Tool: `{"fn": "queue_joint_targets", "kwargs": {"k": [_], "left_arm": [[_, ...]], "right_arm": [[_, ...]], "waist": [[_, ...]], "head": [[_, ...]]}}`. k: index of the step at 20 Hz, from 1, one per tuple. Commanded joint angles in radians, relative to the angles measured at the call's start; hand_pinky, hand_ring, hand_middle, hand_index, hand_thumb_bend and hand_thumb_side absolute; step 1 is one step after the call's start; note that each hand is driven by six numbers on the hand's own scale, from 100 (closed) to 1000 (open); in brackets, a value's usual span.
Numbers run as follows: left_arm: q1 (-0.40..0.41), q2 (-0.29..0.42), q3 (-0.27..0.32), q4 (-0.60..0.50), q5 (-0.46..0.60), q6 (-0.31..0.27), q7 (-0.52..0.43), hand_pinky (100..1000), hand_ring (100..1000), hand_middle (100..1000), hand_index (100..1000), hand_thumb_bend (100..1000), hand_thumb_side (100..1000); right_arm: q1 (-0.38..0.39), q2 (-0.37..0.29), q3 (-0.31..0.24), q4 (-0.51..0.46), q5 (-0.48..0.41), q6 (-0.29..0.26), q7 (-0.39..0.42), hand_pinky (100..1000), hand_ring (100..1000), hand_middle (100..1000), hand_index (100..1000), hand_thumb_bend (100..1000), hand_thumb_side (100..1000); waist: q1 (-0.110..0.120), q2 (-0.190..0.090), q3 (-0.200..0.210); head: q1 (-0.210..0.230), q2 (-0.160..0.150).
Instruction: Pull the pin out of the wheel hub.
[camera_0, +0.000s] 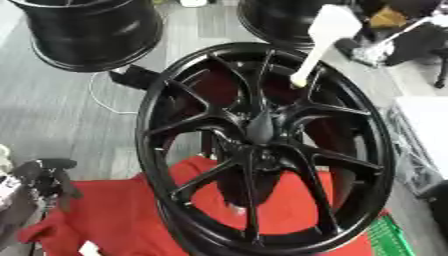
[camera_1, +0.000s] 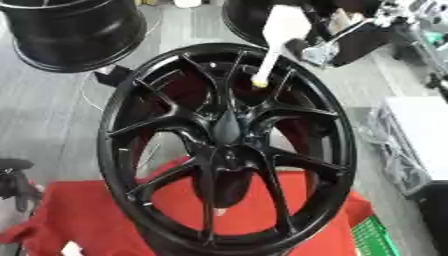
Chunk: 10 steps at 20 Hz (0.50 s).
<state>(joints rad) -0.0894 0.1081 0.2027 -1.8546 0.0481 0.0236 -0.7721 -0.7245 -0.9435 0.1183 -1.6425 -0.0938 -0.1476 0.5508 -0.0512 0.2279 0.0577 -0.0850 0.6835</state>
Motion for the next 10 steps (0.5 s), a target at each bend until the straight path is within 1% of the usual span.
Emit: {"fn": "queue_joint_targets", "kwargs": {"k": [1,4,5,6,7,9,10], "left_arm": [[0.000,0.026,0.016,-0.011,-0.008,0.005,0.010,606,360,447,770,100,923],[0.005,0.029,0.026,-0.013,-0.013,0.008,0.021,606,360,447,770,100,926],[0.007,0.028,0.029,-0.013,-0.016,0.008,0.025,606,360,447,770,100,928],[0.008,0.028,0.032,-0.014,-0.018,0.009,0.028,606,360,447,770,100,926],[0.009,0.028,0.035,-0.014,-0.019,0.009,0.031,606,359,447,770,100,926],[0.010,0.027,0.041,-0.016,-0.020,0.009,0.038,606,359,447,770,100,925],[0.010,0.027,0.043,-0.017,-0.021,0.009,0.041,606,359,447,770,100,925]], "right_arm": [[0.048,-0.124,-0.100,-0.024,-0.086,-0.009,-0.078,258,414,621,706,100,256],[0.160,-0.199,-0.200,0.000,-0.141,-0.028,-0.171,259,414,619,708,100,299],[0.204,-0.220,-0.237,0.017,-0.151,-0.035,-0.208,260,413,618,711,100,400],[0.244,-0.237,-0.270,0.033,-0.157,-0.043,-0.243,260,413,616,710,100,330],[0.291,-0.251,-0.307,0.056,-0.160,-0.051,-0.282,261,414,616,713,100,345],[0.382,-0.265,-0.375,0.102,-0.167,-0.072,-0.356,262,415,615,716,100,415],[0.426,-0.264,-0.406,0.125,-0.174,-0.084,-0.391,266,417,617,719,100,422]], "waist": [[-0.003,-0.023,-0.015],[-0.005,-0.022,-0.045],[-0.004,-0.021,-0.058],[-0.003,-0.020,-0.069],[-0.001,-0.020,-0.082],[0.003,-0.018,-0.105],[0.005,-0.017,-0.115]], "head": [[0.025,-0.004],[0.039,-0.008],[0.043,-0.010],[0.046,-0.012],[0.051,-0.015],[0.057,-0.020],[0.058,-0.020]]}}
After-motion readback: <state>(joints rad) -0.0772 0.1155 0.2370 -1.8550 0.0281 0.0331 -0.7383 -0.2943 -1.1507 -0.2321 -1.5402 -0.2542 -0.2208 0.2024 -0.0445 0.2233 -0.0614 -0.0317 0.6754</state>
